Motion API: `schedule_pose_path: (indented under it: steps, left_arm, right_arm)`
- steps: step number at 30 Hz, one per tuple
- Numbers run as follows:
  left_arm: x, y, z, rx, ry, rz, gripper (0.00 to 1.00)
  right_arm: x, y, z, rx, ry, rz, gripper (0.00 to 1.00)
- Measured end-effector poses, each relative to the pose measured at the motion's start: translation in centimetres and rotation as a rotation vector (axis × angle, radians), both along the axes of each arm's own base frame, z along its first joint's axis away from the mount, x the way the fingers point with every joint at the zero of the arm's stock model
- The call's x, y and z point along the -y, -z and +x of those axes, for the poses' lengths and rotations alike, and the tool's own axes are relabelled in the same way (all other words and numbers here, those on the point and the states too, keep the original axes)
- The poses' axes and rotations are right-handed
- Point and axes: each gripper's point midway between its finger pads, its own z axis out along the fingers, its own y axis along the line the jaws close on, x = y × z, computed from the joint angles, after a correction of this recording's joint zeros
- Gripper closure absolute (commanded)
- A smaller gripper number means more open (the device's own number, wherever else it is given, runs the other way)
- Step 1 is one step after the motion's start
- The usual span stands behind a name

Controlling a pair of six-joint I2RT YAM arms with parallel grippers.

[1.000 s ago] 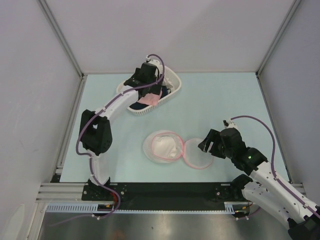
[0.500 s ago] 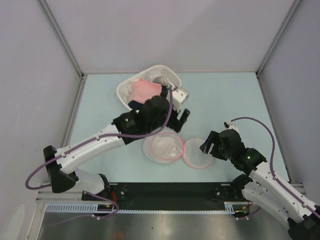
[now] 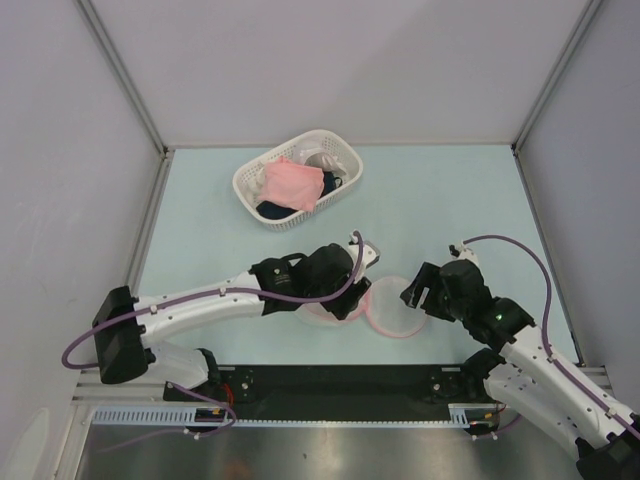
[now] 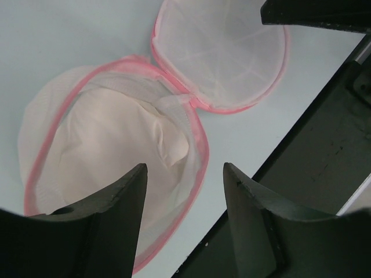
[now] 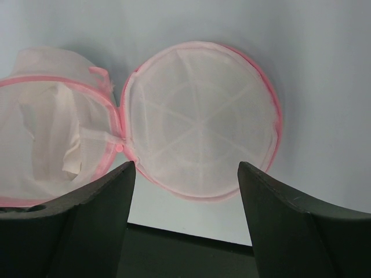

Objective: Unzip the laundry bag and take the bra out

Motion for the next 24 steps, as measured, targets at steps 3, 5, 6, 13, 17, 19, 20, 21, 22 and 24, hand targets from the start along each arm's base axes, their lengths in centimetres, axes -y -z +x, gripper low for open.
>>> schedule_pose_path:
  steps: [3, 5, 6, 13, 17, 19, 20, 21, 22, 24]
  left_arm:
    - [0.1, 0.5, -0.4, -0.025, 0.001, 0.001, 0.41]
    - [0.4, 0.8, -0.5, -0.039, 0.004, -0.004, 0.41]
    - [0.6, 1.1, -0.5, -0.046, 0.006, -0.006, 0.41]
    - [-0.3, 5.4, 0.1, -0.128, -0.038, 0.055, 0.43]
    - [-0.6, 5.9, 1.0, -0.141, -0.077, 0.044, 0.45]
    - [-0.4, 5.7, 1.5, -0.135, -0.085, 0.024, 0.46]
    - [-0.3, 5.5, 1.7, -0.136, -0.088, 0.014, 0.47]
    - [-0.1, 5.5, 1.9, -0.135, -0.09, 0.004, 0.46]
    - [0.0, 5.4, 1.9, -0.137, -0.088, -0.002, 0.47]
    - [0.1, 5.5, 2.1, -0.145, -0.092, -0.011, 0.47]
  right_arm:
    - [0.1, 0.1, -0.1, -0.003, 0.0, -0.002, 0.23]
    - [0.1, 0.0, -0.1, -0.002, 0.0, -0.001, 0.23]
    - [0.1, 0.0, -0.2, -0.001, 0.0, 0.0, 0.23]
    - [0.3, -0.5, -0.4, 0.016, 0.002, 0.013, 0.23]
    - [0.3, -0.5, -0.5, 0.017, 0.002, 0.014, 0.23]
    - [0.3, -0.5, -0.5, 0.017, 0.002, 0.014, 0.23]
    - [0.3, -0.5, -0.5, 0.016, 0.002, 0.014, 0.23]
    - [0.3, -0.5, -0.5, 0.015, 0.002, 0.013, 0.23]
    - [0.3, -0.5, -0.5, 0.014, 0.003, 0.012, 0.23]
    - [0.4, -0.4, -0.6, 0.011, 0.002, 0.011, 0.23]
